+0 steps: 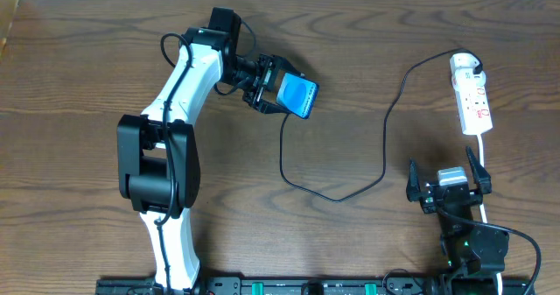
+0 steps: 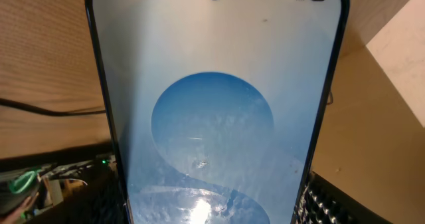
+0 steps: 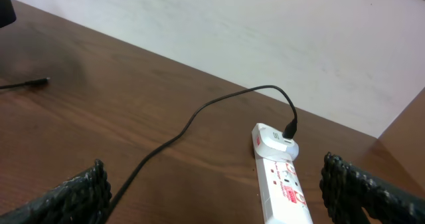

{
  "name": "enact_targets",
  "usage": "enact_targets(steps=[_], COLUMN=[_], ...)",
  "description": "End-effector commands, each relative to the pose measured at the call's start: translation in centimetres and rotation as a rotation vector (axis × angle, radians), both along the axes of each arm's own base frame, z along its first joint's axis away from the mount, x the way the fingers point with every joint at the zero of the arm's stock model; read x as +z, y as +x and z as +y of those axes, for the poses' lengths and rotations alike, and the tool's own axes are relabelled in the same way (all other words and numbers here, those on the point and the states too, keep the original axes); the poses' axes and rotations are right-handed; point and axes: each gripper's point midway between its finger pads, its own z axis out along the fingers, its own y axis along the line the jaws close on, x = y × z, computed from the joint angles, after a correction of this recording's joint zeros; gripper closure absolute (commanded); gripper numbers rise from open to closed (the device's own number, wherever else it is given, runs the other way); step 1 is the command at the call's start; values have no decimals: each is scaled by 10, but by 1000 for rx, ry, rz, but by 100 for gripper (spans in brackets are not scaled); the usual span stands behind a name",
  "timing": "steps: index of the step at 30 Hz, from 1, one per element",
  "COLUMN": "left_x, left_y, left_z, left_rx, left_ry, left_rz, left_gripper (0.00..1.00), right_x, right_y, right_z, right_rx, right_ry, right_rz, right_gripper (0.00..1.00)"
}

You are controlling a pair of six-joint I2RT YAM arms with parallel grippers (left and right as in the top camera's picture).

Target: Plug charger to phone and switch on socket

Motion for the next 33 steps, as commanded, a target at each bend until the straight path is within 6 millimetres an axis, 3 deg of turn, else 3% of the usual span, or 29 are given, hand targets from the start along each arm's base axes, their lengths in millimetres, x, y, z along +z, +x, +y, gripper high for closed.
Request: enact_targets(steps=[1,17,33], left_x=[21,21,36], left_y=[-3,-3,-7], left_z=[-5,-5,-12], left_rx=[14,59,39], left_ry=[-48,-44,-139], left_rz=[16,91,119], left_gripper=[36,36,37], right_x=[-1,-1,-1], right_y=[0,0,0], right_z=[1,1,1], right_rx=[4,4,4], right_ry=[10,10,10], right_rz=[1,1,1], right_gripper=[1,1,1])
